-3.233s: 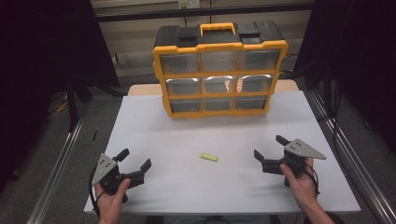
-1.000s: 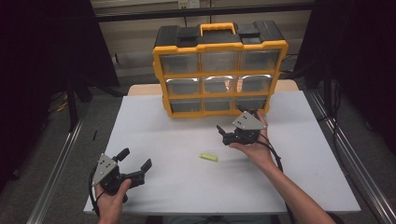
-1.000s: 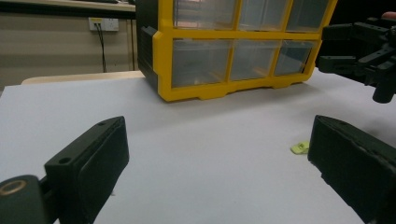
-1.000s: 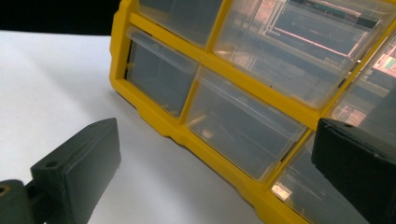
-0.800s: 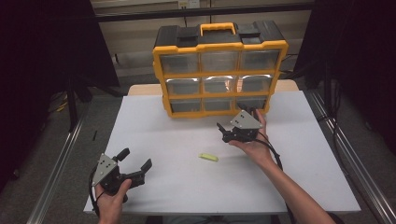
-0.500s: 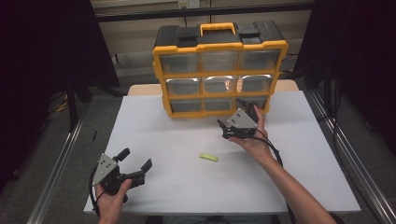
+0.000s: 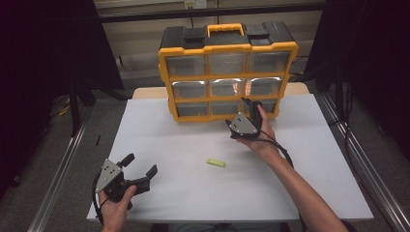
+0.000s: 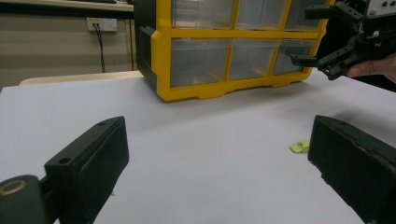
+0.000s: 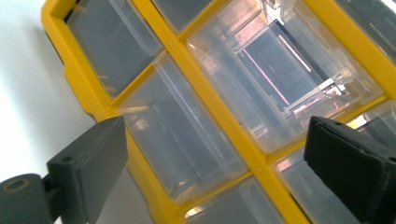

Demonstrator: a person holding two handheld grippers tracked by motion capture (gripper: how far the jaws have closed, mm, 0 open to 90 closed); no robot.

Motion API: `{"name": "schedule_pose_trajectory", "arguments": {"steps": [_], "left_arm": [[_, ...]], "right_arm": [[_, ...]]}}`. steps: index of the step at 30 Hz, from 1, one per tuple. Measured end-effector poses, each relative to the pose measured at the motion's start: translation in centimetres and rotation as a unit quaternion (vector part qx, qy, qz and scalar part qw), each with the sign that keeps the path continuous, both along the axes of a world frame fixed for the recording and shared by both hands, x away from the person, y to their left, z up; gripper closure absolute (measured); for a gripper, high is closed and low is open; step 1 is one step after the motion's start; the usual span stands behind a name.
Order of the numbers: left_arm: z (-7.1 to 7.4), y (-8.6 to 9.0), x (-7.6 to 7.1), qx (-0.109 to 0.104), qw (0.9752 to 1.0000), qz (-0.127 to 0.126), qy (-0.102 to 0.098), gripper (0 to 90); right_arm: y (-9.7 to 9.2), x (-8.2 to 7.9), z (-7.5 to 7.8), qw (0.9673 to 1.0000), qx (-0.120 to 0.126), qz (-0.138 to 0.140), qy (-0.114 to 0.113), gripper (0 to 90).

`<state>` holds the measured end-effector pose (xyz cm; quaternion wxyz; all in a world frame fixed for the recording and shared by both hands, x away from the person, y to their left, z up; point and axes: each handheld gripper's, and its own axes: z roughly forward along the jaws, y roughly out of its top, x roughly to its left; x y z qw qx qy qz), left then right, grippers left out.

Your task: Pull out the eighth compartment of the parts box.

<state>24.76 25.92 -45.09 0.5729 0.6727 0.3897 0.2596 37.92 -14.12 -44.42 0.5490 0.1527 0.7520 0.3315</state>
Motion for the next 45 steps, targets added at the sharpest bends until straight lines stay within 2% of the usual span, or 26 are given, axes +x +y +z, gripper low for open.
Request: {"name": "schedule_pose_trajectory", "arguments": {"steps": [2, 5, 10, 12, 13, 16, 19, 20, 22, 23, 24, 25, 27, 29, 30, 32, 33, 34, 37, 38, 39, 40, 41, 43, 44, 45], "left_arm": [[0.0, 0.1, 0.0, 0.004, 1.0000, 0.000, -0.001, 5.4], [0.0, 0.1, 0.0, 0.004, 1.0000, 0.000, 0.000, 5.4], [0.0, 0.0, 0.0, 0.004, 1.0000, 0.000, 0.000, 5.4], [0.0, 0.1, 0.0, 0.003, 1.0000, 0.001, -0.004, 5.4], [0.0, 0.0, 0.0, -0.001, 1.0000, 0.002, -0.004, 5.4], [0.0, 0.1, 0.0, 0.004, 1.0000, -0.002, -0.001, 5.4], [0.0, 0.0, 0.0, -0.003, 1.0000, -0.001, -0.004, 5.4], [0.0, 0.0, 0.0, -0.003, 1.0000, -0.001, -0.004, 5.4], [0.0, 0.1, -0.1, 0.007, 1.0000, -0.002, -0.004, 5.4], [0.0, 0.1, -0.1, 0.007, 1.0000, -0.002, -0.004, 5.4], [0.0, 0.0, -0.1, -0.005, 1.0000, -0.002, -0.002, 5.4], [0.0, 0.1, 0.0, 0.005, 1.0000, -0.004, -0.003, 5.4], [0.0, 0.1, 0.0, 0.006, 1.0000, -0.004, -0.003, 5.4], [0.0, 0.1, -0.1, 0.007, 1.0000, -0.004, -0.003, 5.4], [0.0, 0.1, -0.1, 0.006, 1.0000, -0.004, -0.004, 5.4], [0.0, 0.1, -0.1, 0.006, 1.0000, -0.004, -0.004, 5.4], [0.0, 0.1, -0.1, 0.007, 1.0000, -0.004, -0.004, 5.4], [0.0, 0.1, -0.1, 0.007, 1.0000, -0.005, -0.004, 5.4], [0.0, 0.1, -0.1, 0.007, 1.0000, -0.005, -0.004, 5.4], [0.0, 0.1, 0.0, 0.008, 0.9999, -0.005, -0.004, 5.3], [0.0, 0.1, 0.0, 0.007, 0.9999, -0.005, -0.004, 5.3], [0.0, 0.1, 0.0, 0.008, 0.9999, -0.005, -0.005, 5.4], [0.0, 0.1, 0.0, 0.007, 0.9999, -0.005, -0.005, 5.4], [0.0, 0.1, 0.0, 0.007, 1.0000, -0.005, -0.005, 5.4], [0.0, 0.1, 0.0, 0.006, 1.0000, -0.006, -0.005, 5.4], [0.0, 0.1, 0.0, 0.006, 1.0000, -0.006, -0.005, 5.4]], "right_arm": [[-0.1, 0.2, -0.1, 0.9999, -0.011, -0.002, -0.008, 6.6], [0.0, 0.6, -0.5, 0.9975, -0.065, -0.007, -0.025, 9.1], [0.3, 0.9, -0.8, 0.9966, -0.076, -0.006, -0.033, 10.2], [0.6, 1.0, -1.3, 0.9946, -0.097, -0.004, -0.037, 11.5], [0.6, 1.0, -1.3, 0.9946, -0.097, -0.004, -0.037, 11.5], [0.9, 1.2, -1.7, 0.9918, -0.121, -0.004, -0.039, 13.9], [0.9, 1.4, -2.1, 0.9886, -0.144, -0.002, -0.044, 15.7], [0.9, 1.4, -2.1, 0.9886, -0.144, -0.002, -0.044, 15.7], [0.9, 1.5, -2.5, 0.9856, -0.161, -0.007, -0.051, 16.8], [0.9, 1.5, -2.5, 0.9856, -0.161, -0.007, -0.051, 16.8], [0.8, 1.6, -2.6, 0.9845, -0.166, -0.011, -0.055, 19.2], [0.7, 1.7, -2.7, 0.9840, -0.169, -0.011, -0.055, 20.0], [0.6, 1.7, -2.8, 0.9849, -0.164, -0.015, -0.052, 23.1], [0.5, 1.9, -2.9, 0.9840, -0.169, -0.018, -0.054, 24.9], [0.5, 2.0, -2.9, 0.9813, -0.182, -0.016, -0.059, 26.0], [0.4, 2.0, -3.0, 0.9789, -0.194, -0.015, -0.063, 29.5], [0.5, 2.0, -3.2, 0.9793, -0.193, -0.020, -0.059, 30.1], [0.5, 2.1, -3.3, 0.9765, -0.206, -0.017, -0.063, 34.0], [0.5, 2.2, -3.7, 0.9763, -0.206, -0.023, -0.062, 36.3], [0.4, 2.4, -3.7, 0.9739, -0.215, -0.023, -0.068, 37.5], [0.4, 2.4, -3.7, 0.9739, -0.215, -0.023, -0.068, 37.5], [0.4, 2.5, -4.0, 0.9764, -0.205, -0.029, -0.061, 41.3], [0.5, 2.6, -3.9, 0.9735, -0.218, -0.024, -0.066, 42.4], [0.5, 2.7, -4.1, 0.9745, -0.214, -0.027, -0.061, 44.3], [0.5, 2.8, -4.2, 0.9728, -0.221, -0.029, -0.064, 45.7], [0.5, 2.8, -4.2, 0.9728, -0.221, -0.029, -0.064, 45.7]]}}
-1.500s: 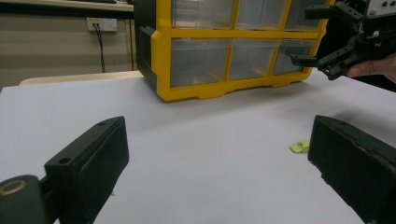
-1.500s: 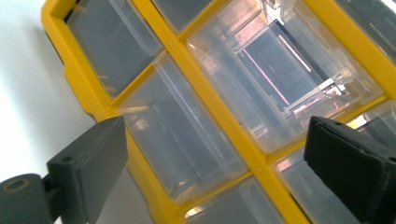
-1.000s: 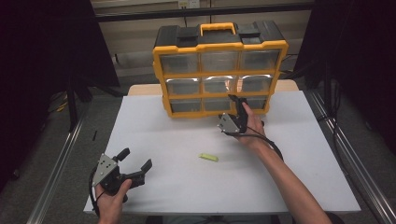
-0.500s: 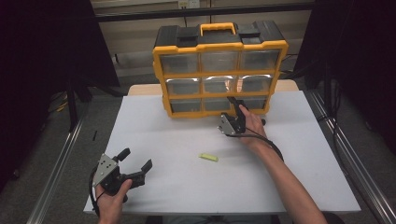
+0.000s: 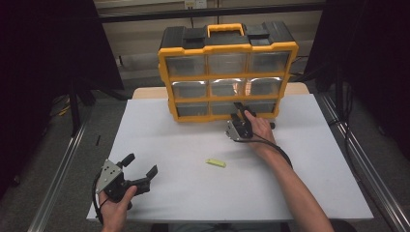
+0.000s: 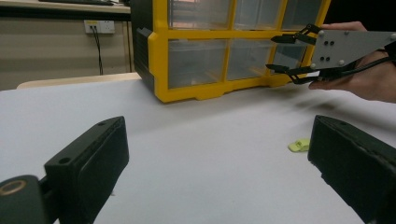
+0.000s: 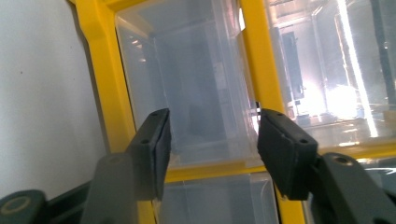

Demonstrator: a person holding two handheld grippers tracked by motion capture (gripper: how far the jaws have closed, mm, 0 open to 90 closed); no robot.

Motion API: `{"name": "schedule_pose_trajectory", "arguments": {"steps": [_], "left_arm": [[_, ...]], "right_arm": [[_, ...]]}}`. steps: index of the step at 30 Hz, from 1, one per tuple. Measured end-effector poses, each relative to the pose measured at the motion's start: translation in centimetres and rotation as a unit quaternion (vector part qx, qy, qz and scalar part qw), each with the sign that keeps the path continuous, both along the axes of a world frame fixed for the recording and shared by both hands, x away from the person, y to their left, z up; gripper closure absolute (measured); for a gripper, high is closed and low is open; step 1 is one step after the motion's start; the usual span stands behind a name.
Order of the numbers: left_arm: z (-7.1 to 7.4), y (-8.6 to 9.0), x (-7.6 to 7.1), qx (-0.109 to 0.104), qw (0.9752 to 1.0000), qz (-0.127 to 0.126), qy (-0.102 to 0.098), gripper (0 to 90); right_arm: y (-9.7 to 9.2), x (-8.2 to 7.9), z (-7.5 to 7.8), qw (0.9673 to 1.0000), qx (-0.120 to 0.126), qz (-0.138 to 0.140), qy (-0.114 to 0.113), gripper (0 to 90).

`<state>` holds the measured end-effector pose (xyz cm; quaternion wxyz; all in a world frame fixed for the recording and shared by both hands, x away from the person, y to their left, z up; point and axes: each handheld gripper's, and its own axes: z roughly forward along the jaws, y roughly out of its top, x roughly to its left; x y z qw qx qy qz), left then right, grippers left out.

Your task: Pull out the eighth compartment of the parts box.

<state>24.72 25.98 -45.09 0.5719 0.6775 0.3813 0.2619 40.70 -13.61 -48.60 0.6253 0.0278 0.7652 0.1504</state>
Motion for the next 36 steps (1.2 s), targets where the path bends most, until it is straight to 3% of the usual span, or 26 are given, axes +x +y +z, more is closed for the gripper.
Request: {"name": "schedule_pose_trajectory", "arguments": {"steps": [15, 18, 19, 21, 23, 27, 29, 30, 36], "left_arm": [[0.01, 0.01, 0.01, 0.001, 1.0000, 0.000, -0.002, 5.4], [0.01, 0.00, 0.00, 0.001, 1.0000, 0.001, -0.002, 5.4], [0.02, 0.01, -0.01, 0.002, 1.0000, 0.001, -0.003, 5.4], [0.04, 0.04, -0.02, 0.004, 1.0000, 0.001, -0.004, 5.4], [0.05, 0.05, -0.02, 0.004, 1.0000, 0.001, -0.004, 5.4], [-0.02, 0.00, 0.00, 0.002, 1.0000, 0.001, -0.001, 5.4], [-0.02, -0.01, 0.00, 0.002, 1.0000, 0.001, -0.002, 5.4], [-0.01, -0.02, 0.00, 0.002, 1.0000, 0.002, -0.002, 5.3], [0.04, 0.08, -0.02, 0.002, 1.0000, 0.002, -0.002, 5.4]], "right_arm": [[-0.10, 0.60, 0.03, 0.9992, -0.013, -0.016, -0.036, 61.9], [-0.13, 0.57, 0.08, 0.9987, -0.020, -0.018, -0.042, 65.8], [-0.14, 0.64, 0.32, 0.9980, -0.038, -0.011, -0.048, 67.7], [-0.15, 0.61, 0.28, 0.9978, -0.039, -0.015, -0.053, 70.1], [-0.15, 0.57, 0.16, 0.9983, -0.027, -0.020, -0.047, 70.8], [-0.17, 0.66, 0.44, 0.9973, -0.045, -0.014, -0.056, 75.0], [-0.17, 0.62, 0.31, 0.9976, -0.038, -0.018, -0.055, 75.6], [-0.13, 0.71, 0.43, 0.9970, -0.049, -0.014, -0.059, 76.4], [-0.11, 0.70, 0.34, 0.9973, -0.043, -0.016, -0.058, 77.0]]}}
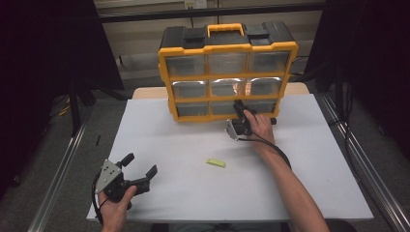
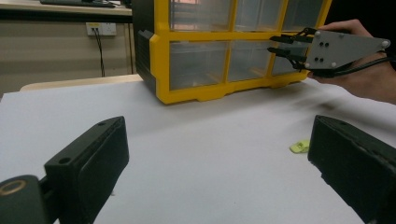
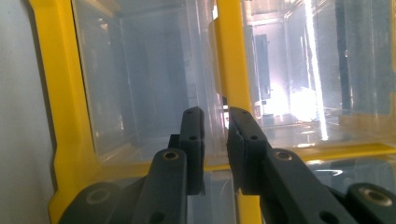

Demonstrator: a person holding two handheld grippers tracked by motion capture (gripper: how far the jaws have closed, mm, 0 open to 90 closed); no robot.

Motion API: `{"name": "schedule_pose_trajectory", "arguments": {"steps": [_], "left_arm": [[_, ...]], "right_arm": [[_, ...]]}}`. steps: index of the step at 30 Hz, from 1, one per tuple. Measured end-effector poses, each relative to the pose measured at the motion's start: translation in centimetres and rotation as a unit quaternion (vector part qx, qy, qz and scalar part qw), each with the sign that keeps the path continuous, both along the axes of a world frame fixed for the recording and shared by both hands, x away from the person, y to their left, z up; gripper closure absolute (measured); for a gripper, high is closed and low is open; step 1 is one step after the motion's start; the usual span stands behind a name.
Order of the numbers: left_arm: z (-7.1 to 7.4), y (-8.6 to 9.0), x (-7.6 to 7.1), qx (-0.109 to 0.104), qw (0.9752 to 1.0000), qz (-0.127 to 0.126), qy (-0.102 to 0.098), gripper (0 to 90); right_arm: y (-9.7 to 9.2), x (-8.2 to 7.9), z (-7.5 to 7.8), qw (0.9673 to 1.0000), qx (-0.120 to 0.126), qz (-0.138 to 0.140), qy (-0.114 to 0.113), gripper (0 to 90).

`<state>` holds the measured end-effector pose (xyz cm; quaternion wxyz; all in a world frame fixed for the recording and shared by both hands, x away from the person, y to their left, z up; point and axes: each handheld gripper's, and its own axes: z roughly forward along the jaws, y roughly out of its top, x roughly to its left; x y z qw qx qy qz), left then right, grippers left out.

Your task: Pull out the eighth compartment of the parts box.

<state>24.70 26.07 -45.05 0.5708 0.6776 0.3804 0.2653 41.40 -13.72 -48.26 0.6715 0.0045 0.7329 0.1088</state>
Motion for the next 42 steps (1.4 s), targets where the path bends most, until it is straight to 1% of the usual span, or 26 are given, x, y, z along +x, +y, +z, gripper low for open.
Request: {"name": "schedule_pose_trajectory", "arguments": {"steps": [2, 3, 6, 8, 9, 10, 11, 12, 13, 14, 15, 16, 17, 18, 20, 21, 23, 26, 27, 28, 31, 32, 34, 38, 39, 42], "left_arm": [[0.0, 0.0, 0.0, 0.001, 1.0000, 0.001, -0.001, 5.4], [0.0, 0.0, 0.0, 0.001, 1.0000, -0.001, -0.001, 5.4], [0.0, 0.0, 0.0, 0.001, 1.0000, 0.002, 0.000, 5.4], [0.0, 0.0, 0.0, -0.002, 1.0000, 0.002, -0.002, 5.4], [0.0, 0.0, 0.0, -0.003, 1.0000, 0.001, -0.002, 5.4], [0.0, 0.0, 0.0, -0.003, 1.0000, 0.001, -0.002, 5.4], [0.0, 0.0, 0.0, -0.003, 1.0000, 0.001, -0.002, 5.4], [0.0, 0.0, 0.0, -0.003, 1.0000, 0.000, -0.002, 5.4], [0.0, 0.0, 0.0, -0.003, 1.0000, 0.000, -0.002, 5.4], [0.0, 0.0, 0.0, -0.002, 1.0000, 0.002, -0.002, 5.4], [0.0, 0.0, 0.0, -0.002, 1.0000, 0.002, -0.002, 5.4], [0.0, 0.0, 0.0, -0.002, 1.0000, 0.003, -0.002, 5.4], [0.0, 0.0, 0.0, -0.003, 1.0000, 0.001, -0.003, 5.4], [0.0, 0.0, 0.0, -0.003, 1.0000, 0.001, -0.003, 5.4], [0.0, 0.0, 0.0, -0.003, 1.0000, 0.002, -0.002, 5.4], [0.1, 0.0, 0.0, -0.002, 1.0000, 0.000, -0.002, 5.4], [0.1, 0.0, 0.0, -0.002, 1.0000, 0.000, -0.002, 5.4], [0.0, 0.0, 0.0, -0.002, 1.0000, 0.003, -0.002, 5.4], [0.1, 0.0, 0.0, -0.001, 1.0000, 0.004, -0.002, 5.4], [0.1, 0.1, 0.0, 0.001, 1.0000, 0.004, -0.005, 5.4], [0.1, 0.1, 0.0, -0.001, 1.0000, 0.000, -0.005, 5.4], [0.1, 0.1, -0.1, 0.002, 1.0000, 0.002, -0.004, 5.4], [0.1, 0.1, 0.0, 0.002, 1.0000, 0.001, -0.006, 5.4], [0.1, 0.0, -0.1, 0.000, 1.0000, 0.002, -0.006, 5.4], [0.1, 0.0, -0.1, 0.000, 1.0000, 0.002, -0.006, 5.4], [0.1, 0.0, -0.1, 0.000, 1.0000, 0.001, -0.006, 5.4]], "right_arm": [[0.0, 0.0, 0.1, 1.0000, -0.007, 0.002, 0.001, 77.3], [-0.1, 0.0, 0.2, 0.9999, -0.011, 0.004, -0.003, 77.4], [-0.1, 0.0, 0.1, 0.9999, -0.010, 0.003, -0.003, 77.6], [-0.1, 0.0, 0.2, 0.9999, -0.011, 0.003, -0.001, 77.9], [-0.1, -0.1, 0.3, 0.9999, -0.014, 0.006, -0.007, 78.1], [-0.1, -0.1, 0.3, 0.9999, -0.015, 0.007, -0.005, 78.1], [-0.1, -0.1, 0.3, 0.9999, -0.015, 0.007, -0.005, 78.1], [-0.1, -0.2, 0.3, 0.9999, -0.011, 0.005, -0.001, 78.0], [-0.1, -0.3, 0.2, 1.0000, -0.003, 0.002, -0.003, 78.1], [-0.1, -0.3, 0.2, 1.0000, -0.003, 0.002, -0.003, 78.1], [-0.1, -0.3, 0.3, 0.9998, -0.016, 0.006, -0.002, 78.2], [-0.1, -0.3, 0.3, 0.9999, -0.015, 0.005, 0.003, 78.1], [-0.1, -0.3, 0.3, 0.9999, -0.015, 0.004, 0.001, 78.2], [-0.1, -0.4, 0.2, 1.0000, -0.007, 0.001, 0.003, 78.2], [-0.2, -0.4, 0.2, 1.0000, -0.007, 0.003, 0.004, 78.1], [-0.2, -0.5, 0.3, 0.9999, -0.009, 0.003, -0.003, 78.2], [-0.1, -0.6, 0.3, 1.0000, -0.007, 0.002, 0.005, 78.2], [-0.1, -0.7, 0.3, 0.9999, -0.009, 0.001, 0.006, 78.2], [-0.1, -0.8, 0.3, 0.9999, -0.016, 0.006, 0.003, 78.2], [-0.1, -0.9, 0.3, 1.0000, -0.008, 0.003, 0.003, 78.2], [-0.1, -0.9, 0.4, 0.9999, -0.012, 0.004, 0.000, 78.2], [-0.1, -1.0, 0.3, 1.0000, -0.008, 0.005, 0.002, 78.2], [-0.1, -1.2, 0.5, 0.9998, -0.017, 0.008, 0.003, 78.2], [-0.1, -1.3, 0.5, 0.9998, -0.018, 0.011, 0.002, 78.3], [-0.2, -1.4, 0.5, 0.9997, -0.021, 0.012, -0.001, 78.3], [-0.3, -1.6, 0.4, 0.9998, -0.014, 0.010, -0.002, 78.3]]}}
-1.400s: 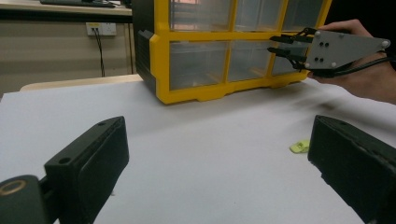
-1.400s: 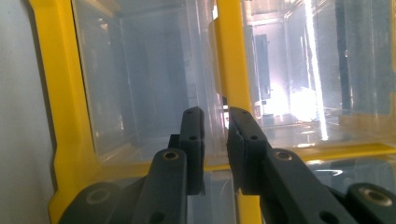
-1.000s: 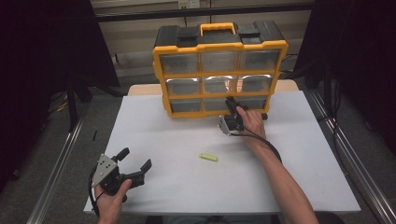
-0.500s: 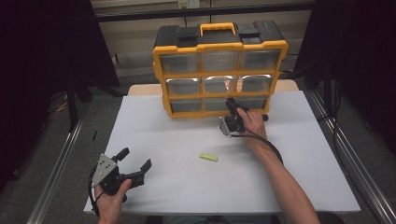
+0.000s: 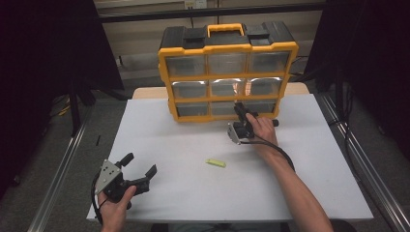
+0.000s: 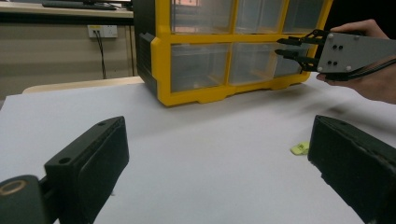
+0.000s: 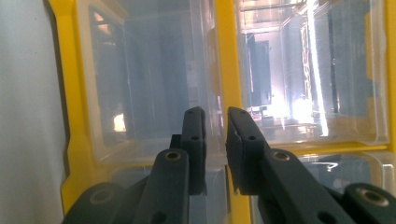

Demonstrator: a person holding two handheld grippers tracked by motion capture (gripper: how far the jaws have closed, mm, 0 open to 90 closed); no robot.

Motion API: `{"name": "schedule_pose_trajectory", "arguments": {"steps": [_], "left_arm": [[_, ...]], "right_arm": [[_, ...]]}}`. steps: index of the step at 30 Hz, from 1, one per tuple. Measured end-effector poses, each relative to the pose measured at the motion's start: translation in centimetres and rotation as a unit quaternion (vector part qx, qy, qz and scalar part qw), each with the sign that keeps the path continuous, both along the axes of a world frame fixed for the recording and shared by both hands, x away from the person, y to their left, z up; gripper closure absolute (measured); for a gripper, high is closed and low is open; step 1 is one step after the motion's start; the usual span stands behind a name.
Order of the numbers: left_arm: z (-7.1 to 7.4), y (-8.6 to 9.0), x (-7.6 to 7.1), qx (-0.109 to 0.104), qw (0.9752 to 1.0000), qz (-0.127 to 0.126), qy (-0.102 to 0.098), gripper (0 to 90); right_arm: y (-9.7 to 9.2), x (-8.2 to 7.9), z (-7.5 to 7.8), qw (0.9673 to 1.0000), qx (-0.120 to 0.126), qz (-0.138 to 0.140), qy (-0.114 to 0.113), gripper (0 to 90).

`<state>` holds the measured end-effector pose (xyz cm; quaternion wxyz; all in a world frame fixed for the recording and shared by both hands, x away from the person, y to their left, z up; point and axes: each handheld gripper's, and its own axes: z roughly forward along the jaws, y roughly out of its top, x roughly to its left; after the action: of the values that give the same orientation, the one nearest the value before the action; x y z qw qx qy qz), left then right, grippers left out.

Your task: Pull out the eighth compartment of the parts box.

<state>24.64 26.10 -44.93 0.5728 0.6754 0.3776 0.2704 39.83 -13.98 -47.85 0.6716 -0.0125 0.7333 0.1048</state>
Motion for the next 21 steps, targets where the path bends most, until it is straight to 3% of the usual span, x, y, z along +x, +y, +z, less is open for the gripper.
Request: {"name": "schedule_pose_trajectory", "arguments": {"steps": [21], "left_arm": [[0.03, 0.03, -0.02, -0.002, 1.0000, -0.006, 0.000, 5.4]], "right_arm": [[-0.18, -0.92, -0.21, 0.9999, -0.003, 0.010, -0.003, 78.7]]}}
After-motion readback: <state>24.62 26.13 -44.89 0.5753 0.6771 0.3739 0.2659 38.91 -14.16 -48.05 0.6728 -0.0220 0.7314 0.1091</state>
